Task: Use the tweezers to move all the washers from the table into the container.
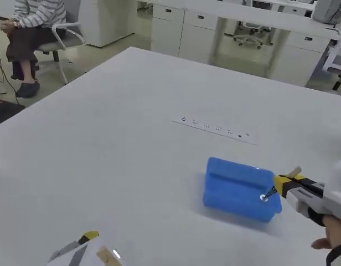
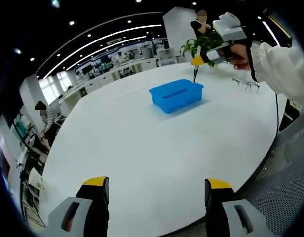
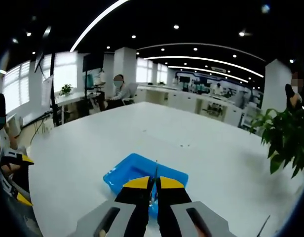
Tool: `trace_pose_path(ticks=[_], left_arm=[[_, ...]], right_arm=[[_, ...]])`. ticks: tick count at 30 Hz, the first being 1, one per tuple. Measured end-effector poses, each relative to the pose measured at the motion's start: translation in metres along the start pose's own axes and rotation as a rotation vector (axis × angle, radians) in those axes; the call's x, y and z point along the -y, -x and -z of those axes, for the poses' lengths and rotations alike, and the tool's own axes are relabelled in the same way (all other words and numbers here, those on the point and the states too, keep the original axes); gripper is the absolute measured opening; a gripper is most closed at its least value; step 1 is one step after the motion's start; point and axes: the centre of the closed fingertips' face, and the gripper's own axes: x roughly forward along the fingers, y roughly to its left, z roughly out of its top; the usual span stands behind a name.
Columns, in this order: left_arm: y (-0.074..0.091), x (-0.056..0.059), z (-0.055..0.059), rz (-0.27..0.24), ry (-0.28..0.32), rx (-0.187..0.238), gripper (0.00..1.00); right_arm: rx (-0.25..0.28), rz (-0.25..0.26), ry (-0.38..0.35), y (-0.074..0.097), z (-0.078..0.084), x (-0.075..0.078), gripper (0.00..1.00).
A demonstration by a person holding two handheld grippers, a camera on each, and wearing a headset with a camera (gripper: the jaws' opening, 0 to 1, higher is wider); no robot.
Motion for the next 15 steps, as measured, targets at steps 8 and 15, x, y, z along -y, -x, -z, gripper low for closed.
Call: trace_pose_path(ticks=[8, 15], left_arm=[[-0.001, 0.001, 0.003, 0.006, -0.004, -0.016, 0.81], [-0.002, 0.001, 0.003, 0.007, -0.003, -0.020, 0.80]], right_arm=[[-0.047, 0.009, 0.007, -0.019, 0.016, 0.008, 0.01], [-0.096, 0.008, 0.016, -0.032, 0.034, 0.014, 0.01]])
